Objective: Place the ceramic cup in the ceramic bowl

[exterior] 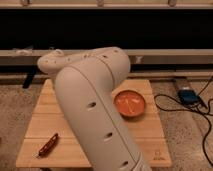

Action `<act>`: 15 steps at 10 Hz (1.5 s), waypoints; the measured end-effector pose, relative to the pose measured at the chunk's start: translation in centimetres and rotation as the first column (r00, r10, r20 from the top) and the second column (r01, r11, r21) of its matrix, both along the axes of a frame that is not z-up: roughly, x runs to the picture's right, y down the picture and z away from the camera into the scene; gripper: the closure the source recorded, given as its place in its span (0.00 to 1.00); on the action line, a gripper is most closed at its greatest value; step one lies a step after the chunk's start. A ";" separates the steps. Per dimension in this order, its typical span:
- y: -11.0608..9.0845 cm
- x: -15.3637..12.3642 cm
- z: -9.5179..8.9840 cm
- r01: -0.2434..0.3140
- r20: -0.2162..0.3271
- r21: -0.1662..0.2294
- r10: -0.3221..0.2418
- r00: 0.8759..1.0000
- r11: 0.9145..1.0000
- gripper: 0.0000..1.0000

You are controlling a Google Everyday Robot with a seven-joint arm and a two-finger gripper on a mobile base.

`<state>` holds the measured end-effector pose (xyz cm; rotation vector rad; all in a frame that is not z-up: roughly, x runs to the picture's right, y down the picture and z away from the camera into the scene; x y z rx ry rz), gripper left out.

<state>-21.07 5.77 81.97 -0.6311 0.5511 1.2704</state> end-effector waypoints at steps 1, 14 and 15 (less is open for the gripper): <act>-0.5 2.1 -1.0 -0.022 -0.009 0.008 0.022 1.000 1.000 1.00; -12.4 27.2 -1.1 -0.258 -0.229 0.155 0.289 0.930 0.954 0.99; -11.8 28.0 -0.2 -0.267 -0.254 0.149 0.298 0.920 0.952 0.94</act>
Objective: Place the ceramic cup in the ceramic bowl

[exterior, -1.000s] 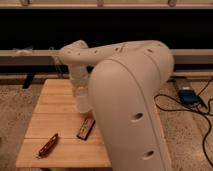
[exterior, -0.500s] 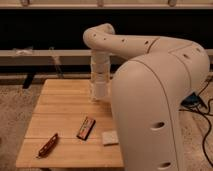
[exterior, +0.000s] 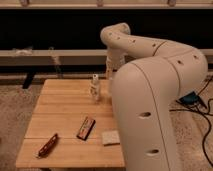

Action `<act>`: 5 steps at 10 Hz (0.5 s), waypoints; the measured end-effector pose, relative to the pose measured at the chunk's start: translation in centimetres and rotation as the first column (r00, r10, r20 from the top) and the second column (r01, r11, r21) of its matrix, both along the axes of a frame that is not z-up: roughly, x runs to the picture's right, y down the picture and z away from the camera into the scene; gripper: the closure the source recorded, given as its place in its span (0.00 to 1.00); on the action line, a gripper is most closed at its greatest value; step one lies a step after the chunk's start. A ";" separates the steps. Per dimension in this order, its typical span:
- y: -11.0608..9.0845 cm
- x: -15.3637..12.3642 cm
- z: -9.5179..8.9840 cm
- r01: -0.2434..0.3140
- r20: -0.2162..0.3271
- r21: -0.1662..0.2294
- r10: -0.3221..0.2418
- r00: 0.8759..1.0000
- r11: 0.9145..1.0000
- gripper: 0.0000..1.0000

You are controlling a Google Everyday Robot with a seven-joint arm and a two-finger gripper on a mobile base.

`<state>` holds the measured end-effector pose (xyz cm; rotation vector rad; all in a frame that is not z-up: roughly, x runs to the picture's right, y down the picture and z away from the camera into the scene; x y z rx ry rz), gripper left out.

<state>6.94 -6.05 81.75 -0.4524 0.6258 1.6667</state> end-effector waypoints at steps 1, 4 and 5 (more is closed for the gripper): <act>0.5 0.8 0.7 -0.017 -0.011 -0.007 0.017 1.000 1.000 0.86; 2.4 3.2 1.9 -0.056 -0.048 -0.037 0.054 0.997 0.998 0.56; 3.2 4.9 2.0 -0.065 -0.068 -0.044 0.062 0.996 0.997 0.46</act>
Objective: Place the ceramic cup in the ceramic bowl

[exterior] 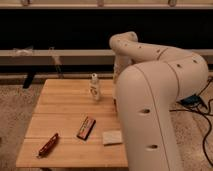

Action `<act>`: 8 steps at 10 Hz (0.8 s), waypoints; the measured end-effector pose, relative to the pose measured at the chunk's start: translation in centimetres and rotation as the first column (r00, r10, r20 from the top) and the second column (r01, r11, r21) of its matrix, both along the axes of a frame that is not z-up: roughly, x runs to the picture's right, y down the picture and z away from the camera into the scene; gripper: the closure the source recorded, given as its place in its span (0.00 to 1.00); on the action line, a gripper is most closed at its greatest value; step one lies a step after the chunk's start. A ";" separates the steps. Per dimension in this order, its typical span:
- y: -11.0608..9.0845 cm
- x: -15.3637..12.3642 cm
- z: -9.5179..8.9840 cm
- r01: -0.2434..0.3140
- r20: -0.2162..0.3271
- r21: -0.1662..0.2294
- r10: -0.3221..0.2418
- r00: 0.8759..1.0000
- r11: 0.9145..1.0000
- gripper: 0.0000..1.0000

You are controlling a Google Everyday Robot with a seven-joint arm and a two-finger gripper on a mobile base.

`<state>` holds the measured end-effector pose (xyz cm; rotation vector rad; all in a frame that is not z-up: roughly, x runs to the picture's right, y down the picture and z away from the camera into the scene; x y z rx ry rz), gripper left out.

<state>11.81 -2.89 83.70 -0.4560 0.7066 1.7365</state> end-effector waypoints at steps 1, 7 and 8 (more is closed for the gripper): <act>0.8 1.2 0.0 -0.015 -0.013 -0.008 0.015 1.000 1.000 0.35; 2.8 3.6 -0.3 -0.058 -0.037 0.007 0.058 0.998 0.998 0.20; 2.7 3.3 -0.4 -0.050 -0.034 0.025 0.051 0.998 0.998 0.20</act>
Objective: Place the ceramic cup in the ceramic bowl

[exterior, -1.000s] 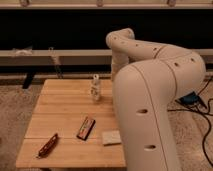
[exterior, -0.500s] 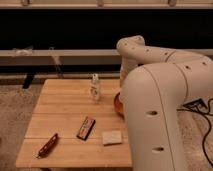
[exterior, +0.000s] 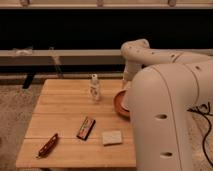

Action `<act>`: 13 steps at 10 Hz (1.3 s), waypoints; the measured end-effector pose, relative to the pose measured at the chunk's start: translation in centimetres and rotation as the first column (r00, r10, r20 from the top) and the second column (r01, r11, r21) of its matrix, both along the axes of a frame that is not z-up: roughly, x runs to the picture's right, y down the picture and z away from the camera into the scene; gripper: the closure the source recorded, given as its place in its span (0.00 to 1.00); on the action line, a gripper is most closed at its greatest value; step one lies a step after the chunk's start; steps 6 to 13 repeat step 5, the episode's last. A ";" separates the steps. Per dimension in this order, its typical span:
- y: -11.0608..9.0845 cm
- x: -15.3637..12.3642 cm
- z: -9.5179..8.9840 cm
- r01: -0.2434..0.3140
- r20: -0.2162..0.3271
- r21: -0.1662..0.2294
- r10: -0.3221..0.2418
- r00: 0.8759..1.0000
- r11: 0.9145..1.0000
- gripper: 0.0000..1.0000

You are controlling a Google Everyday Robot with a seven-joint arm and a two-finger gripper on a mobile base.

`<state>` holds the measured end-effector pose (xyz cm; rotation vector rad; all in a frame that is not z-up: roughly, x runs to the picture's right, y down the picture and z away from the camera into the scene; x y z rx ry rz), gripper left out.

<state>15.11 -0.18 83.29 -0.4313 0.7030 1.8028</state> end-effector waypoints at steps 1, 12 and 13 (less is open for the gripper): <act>0.0 -0.1 -0.2 0.007 -0.003 0.013 -0.007 1.000 1.000 0.20; -1.4 -2.3 -3.0 0.044 0.023 0.076 -0.046 0.999 0.996 0.20; -1.4 -2.3 -3.0 0.044 0.023 0.076 -0.046 0.999 0.996 0.20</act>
